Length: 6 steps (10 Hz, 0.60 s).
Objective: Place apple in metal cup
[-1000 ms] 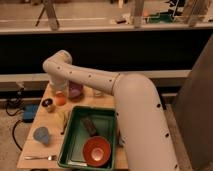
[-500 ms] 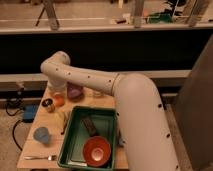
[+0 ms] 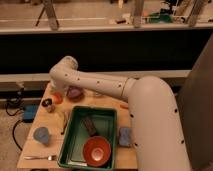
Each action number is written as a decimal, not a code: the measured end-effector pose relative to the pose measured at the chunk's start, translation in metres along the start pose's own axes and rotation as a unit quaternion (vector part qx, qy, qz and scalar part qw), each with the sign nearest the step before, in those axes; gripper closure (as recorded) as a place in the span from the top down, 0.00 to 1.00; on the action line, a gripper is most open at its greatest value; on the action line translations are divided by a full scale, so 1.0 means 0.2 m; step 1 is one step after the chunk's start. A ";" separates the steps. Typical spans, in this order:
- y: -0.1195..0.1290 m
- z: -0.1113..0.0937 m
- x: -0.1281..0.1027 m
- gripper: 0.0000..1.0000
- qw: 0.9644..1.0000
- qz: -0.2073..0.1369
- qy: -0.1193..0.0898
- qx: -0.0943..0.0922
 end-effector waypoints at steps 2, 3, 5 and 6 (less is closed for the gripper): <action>0.00 0.05 0.03 0.01 1.000 0.008 -0.006 0.006; -0.02 0.08 0.04 0.01 1.000 0.011 -0.010 0.010; -0.04 0.12 0.07 0.01 1.000 0.018 -0.016 0.017; -0.05 0.14 0.08 0.01 0.999 0.021 -0.020 0.020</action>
